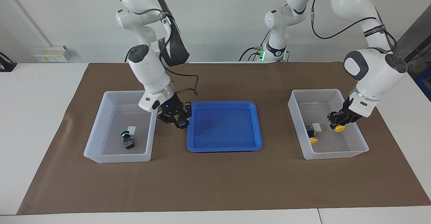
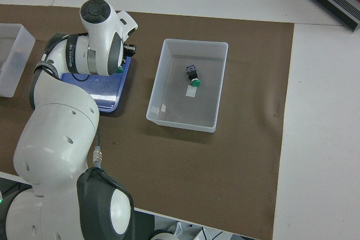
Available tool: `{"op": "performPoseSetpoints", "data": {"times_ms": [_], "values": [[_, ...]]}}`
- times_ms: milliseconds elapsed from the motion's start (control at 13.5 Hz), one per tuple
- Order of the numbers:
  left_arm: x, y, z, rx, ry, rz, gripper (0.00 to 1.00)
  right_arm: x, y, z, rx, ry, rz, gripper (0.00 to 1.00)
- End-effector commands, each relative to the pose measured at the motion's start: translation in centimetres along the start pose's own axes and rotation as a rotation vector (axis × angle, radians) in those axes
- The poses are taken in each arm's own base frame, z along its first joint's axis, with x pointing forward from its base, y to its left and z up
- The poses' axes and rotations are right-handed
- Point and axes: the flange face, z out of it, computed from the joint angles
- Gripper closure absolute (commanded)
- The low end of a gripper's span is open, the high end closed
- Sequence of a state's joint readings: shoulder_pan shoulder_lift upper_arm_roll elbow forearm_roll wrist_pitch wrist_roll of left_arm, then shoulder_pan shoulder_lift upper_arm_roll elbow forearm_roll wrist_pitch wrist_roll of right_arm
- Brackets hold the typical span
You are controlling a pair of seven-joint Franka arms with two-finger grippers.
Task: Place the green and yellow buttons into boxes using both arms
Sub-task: 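Carry the yellow button to the left box while the right gripper carries green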
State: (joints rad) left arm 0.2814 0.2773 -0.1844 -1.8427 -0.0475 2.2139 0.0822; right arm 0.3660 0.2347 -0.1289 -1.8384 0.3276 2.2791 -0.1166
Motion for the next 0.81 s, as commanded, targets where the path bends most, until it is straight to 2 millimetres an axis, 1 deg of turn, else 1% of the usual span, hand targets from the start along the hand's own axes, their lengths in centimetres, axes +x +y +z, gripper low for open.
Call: {"op": "performPoseSetpoints", "data": {"times_ms": [0, 74, 148, 222, 370, 444, 519, 593, 667, 741], "values": [[-2.6, 0.1, 2.4, 0.006, 0.033, 0.018, 1.0, -0.7, 6.0, -1.7, -0.015, -0.046, -0.12, 1.0], [-3.1, 0.1, 3.5, 0.008, 0.043, 0.017, 1.0, -1.0, 8.3, -2.0, -0.015, -0.059, -0.161, 1.0], [-3.2, 0.0, 4.1, 0.008, 0.053, 0.017, 1.0, -1.5, 10.2, -2.3, -0.018, -0.065, -0.185, 1.0], [-3.2, 0.1, 4.2, 0.008, 0.054, 0.015, 0.85, -2.2, 11.6, -2.2, -0.024, -0.079, -0.216, 1.0], [-3.0, 0.3, 4.1, 0.007, 0.054, 0.017, 0.4, -4.4, 13.9, -1.5, -0.037, -0.118, -0.268, 1.0], [-2.9, 0.2, 3.9, 0.006, 0.05, 0.017, 0.06, -5.4, 14.8, -0.8, -0.04, -0.14, -0.3, 1.0], [-2.7, 0.3, 3.6, 0.006, 0.046, 0.02, 0.0, -6.3, 15.2, -0.1, -0.039, -0.163, -0.344, 1.0], [-2.2, 0.7, 2.6, 0.004, 0.035, 0.024, 0.0, -7.3, 15.5, 0.7, -0.036, -0.189, -0.387, 1.0], [-1.5, 1.0, 1.0, -0.001, 0.011, 0.028, 0.0, -8.0, 15.9, 1.4, -0.035, -0.203, -0.412, 1.0], [-0.6, 1.3, -1.1, -0.006, -0.018, 0.03, 0.0, -8.8, 16.2, 2.5, -0.038, -0.207, -0.434, 0.92]]}}
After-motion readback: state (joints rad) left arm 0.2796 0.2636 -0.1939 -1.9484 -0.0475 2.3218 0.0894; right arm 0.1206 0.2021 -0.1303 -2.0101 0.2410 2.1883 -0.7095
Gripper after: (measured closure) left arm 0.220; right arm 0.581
